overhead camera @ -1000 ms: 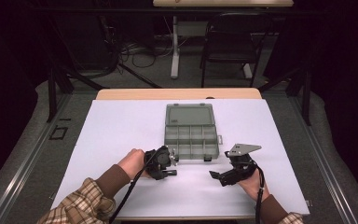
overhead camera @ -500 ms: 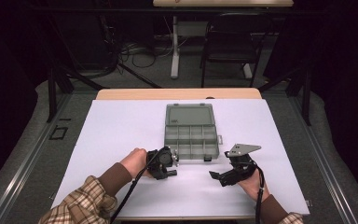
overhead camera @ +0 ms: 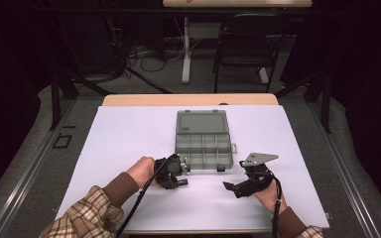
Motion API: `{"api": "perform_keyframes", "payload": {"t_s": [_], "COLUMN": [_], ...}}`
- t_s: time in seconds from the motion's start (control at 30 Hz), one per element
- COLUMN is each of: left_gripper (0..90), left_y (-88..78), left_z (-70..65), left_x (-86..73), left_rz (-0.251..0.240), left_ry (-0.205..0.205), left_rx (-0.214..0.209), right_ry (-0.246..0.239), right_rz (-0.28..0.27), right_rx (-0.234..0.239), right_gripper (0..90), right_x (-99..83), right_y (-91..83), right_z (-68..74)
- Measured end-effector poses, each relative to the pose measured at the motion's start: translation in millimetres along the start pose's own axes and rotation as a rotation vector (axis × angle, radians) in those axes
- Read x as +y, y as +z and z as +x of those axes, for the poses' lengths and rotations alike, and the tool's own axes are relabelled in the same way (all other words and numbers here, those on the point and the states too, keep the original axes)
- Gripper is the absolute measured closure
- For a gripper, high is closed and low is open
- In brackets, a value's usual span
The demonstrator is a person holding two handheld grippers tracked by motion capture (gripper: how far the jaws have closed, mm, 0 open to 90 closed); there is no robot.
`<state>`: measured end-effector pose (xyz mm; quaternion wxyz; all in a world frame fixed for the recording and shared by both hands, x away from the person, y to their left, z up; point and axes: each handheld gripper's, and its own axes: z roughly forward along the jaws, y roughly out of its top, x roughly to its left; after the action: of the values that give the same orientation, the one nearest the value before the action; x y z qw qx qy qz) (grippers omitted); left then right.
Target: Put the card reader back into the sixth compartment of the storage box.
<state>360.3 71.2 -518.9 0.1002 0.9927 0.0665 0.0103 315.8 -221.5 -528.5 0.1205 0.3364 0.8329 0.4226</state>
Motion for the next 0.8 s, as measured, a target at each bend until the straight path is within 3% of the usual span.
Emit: {"api": "perform_keyframes", "payload": {"t_s": [0.8], "left_gripper": [73.5], "left_y": [-4.0], "left_z": [-7.7], "left_x": [-29.4], "left_rz": [-0.231], "left_ry": [-0.097], "left_rx": [0.026], "right_ry": [0.0], "right_rz": [-0.002], "right_rx": [-0.01], "right_gripper": [0.0], "right_x": [-0.6], "right_y": [1.5], "right_z": [-1.4]}}
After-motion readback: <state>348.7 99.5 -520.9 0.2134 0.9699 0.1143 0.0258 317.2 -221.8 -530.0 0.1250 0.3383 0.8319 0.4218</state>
